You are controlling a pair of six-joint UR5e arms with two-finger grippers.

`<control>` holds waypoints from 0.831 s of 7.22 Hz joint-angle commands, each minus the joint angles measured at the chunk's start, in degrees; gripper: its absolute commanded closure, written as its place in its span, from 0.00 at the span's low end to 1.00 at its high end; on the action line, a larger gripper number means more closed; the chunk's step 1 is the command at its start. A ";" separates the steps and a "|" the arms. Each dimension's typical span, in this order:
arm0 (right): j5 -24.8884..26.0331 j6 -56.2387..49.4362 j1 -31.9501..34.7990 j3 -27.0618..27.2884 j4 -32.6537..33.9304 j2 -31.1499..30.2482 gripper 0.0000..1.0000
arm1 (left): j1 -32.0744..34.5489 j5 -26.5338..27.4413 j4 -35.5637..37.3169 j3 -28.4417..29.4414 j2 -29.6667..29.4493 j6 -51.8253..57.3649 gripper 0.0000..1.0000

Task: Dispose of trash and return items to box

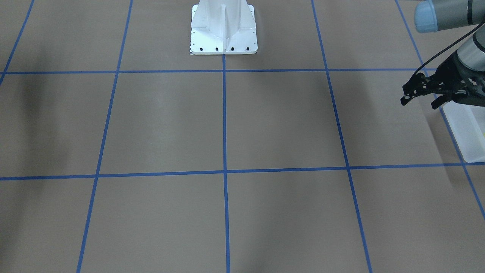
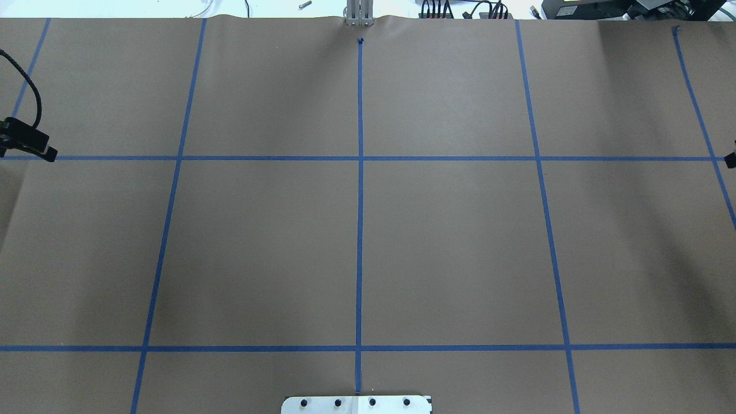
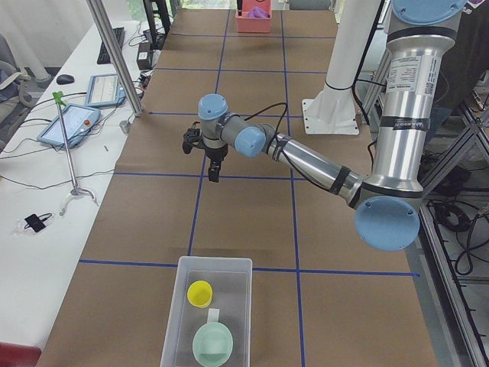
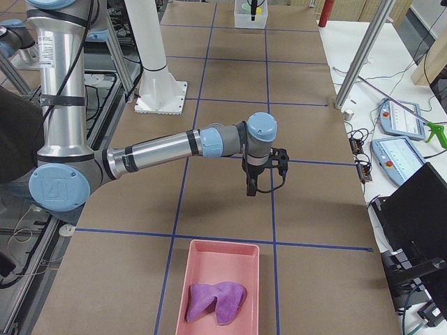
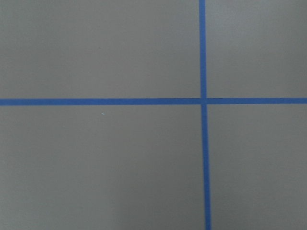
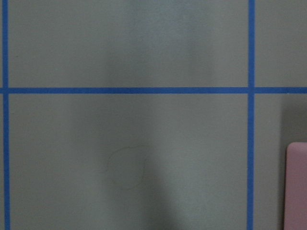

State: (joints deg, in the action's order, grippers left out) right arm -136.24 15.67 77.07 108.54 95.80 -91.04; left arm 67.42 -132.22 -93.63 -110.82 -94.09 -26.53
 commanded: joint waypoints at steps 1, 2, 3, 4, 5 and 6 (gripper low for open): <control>0.18 0.15 -2.19 0.89 0.00 0.07 0.00 | 1.31 3.88 2.99 0.08 1.02 8.23 0.03; 0.27 -0.11 -2.19 0.98 0.00 0.07 0.00 | 1.22 6.34 6.24 -0.01 0.84 13.65 0.03; 0.36 -0.12 -2.19 1.06 -0.09 0.07 0.00 | 1.31 7.15 7.32 -0.01 0.67 15.62 0.02; 0.36 -0.64 -2.19 1.06 0.00 0.07 0.00 | 1.31 6.72 7.50 0.43 0.84 15.64 0.02; 0.36 -0.82 -2.19 0.98 0.00 0.07 0.00 | 1.22 6.45 7.68 0.52 0.84 15.20 0.02; 0.36 -0.82 -2.19 0.98 0.00 0.07 0.00 | 1.22 6.28 7.76 0.52 0.84 15.11 0.02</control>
State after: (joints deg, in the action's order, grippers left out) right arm -135.88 14.98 74.89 109.55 95.79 -90.97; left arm 68.68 -125.75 -86.10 -110.38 -93.27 -11.38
